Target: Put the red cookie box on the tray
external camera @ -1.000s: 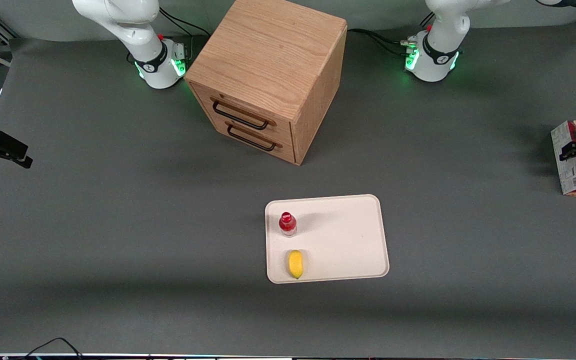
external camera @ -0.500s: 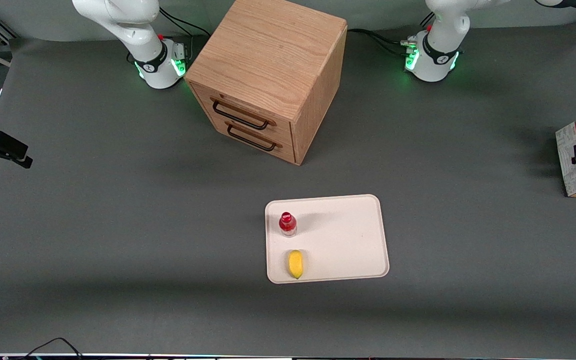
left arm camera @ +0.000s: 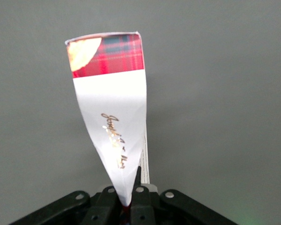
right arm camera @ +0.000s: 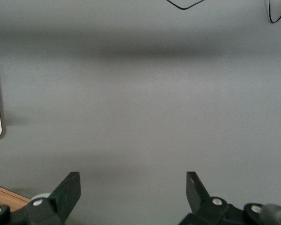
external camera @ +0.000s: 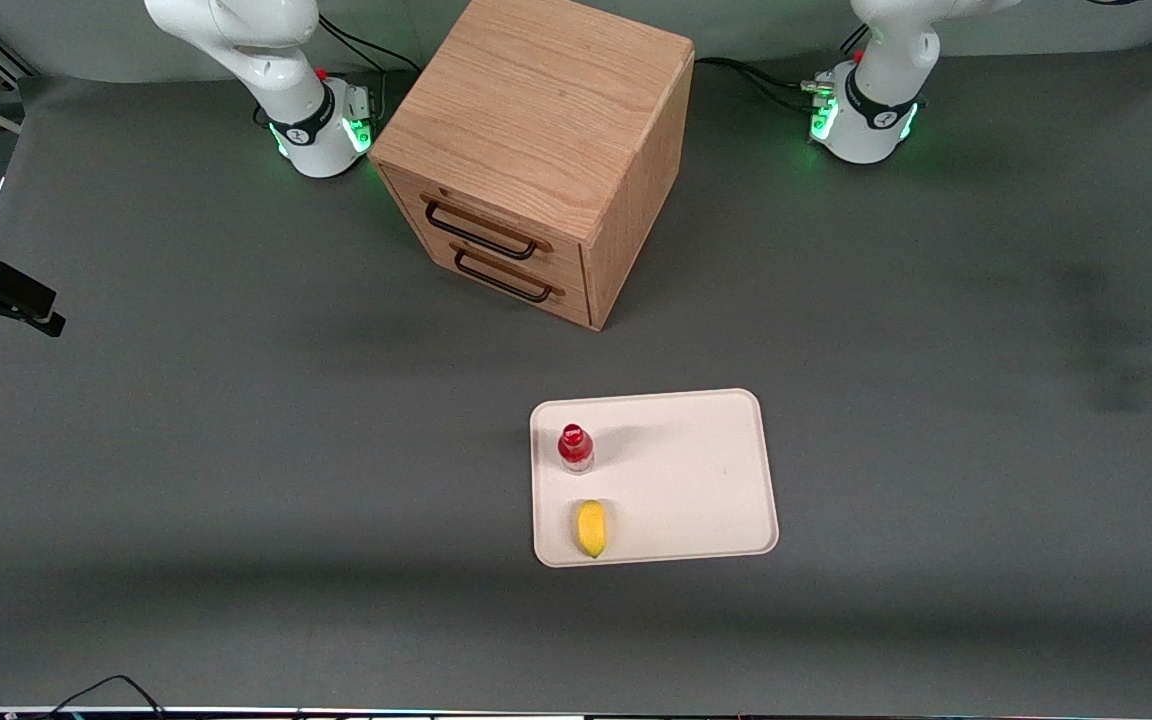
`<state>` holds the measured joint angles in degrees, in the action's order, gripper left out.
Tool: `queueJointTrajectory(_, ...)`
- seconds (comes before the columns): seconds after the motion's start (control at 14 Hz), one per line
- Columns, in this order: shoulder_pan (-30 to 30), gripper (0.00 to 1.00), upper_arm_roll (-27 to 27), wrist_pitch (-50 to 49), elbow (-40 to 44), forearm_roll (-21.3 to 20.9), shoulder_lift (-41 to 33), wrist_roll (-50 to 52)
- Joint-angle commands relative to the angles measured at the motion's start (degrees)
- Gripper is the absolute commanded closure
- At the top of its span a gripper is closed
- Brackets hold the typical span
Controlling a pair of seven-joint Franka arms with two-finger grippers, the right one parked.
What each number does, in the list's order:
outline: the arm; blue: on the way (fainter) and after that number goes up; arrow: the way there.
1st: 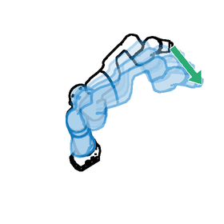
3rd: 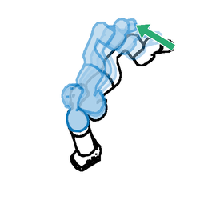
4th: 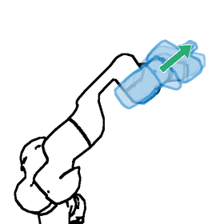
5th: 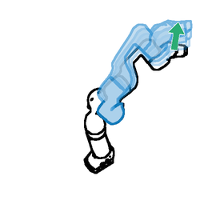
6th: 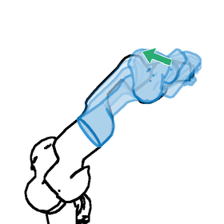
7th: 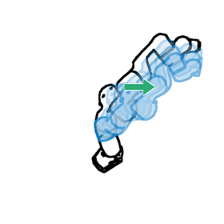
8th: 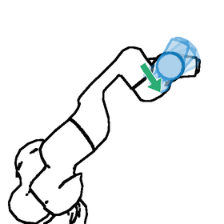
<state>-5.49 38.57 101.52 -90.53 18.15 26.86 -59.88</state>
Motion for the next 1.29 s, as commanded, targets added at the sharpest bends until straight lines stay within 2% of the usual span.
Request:
queueJointTrajectory(0.0,1.18,1.0,-0.07,-13.24,13.84,-2.41,0.03,7.39)
queueJointTrajectory(0.14,1.18,1.0,-2.09,-21.76,22.72,-2.68,0.03,13.7)
queueJointTrajectory(0.29,1.27,1.0,-6.38,-27.67,28.28,-3.99,-1.1,21.87)
queueJointTrajectory(0.5,1.18,0.99,-20.07,-30.76,29.8,-10.83,-6.45,36.54)
queueJointTrajectory(0.71,1.18,0.98,-35.88,-34.28,29.53,-15.32,-10.33,55.33)
queueJointTrajectory(0.86,1.18,0.99,-45.12,-34.11,28.92,-16.04,-10.78,66.69)
queueJointTrajectory(1.0,1.27,1.0,-52.08,-30.79,26.29,-16.21,-9.73,74.52)
queueJointTrajectory(1.14,1.18,1.0,-59.89,-21.68,20.34,-18.22,-8.85,82.09)
queueJointTrajectory(1.21,1.27,1.0,-62.02,-16.58,17.08,-18.41,-7.8,84.03)
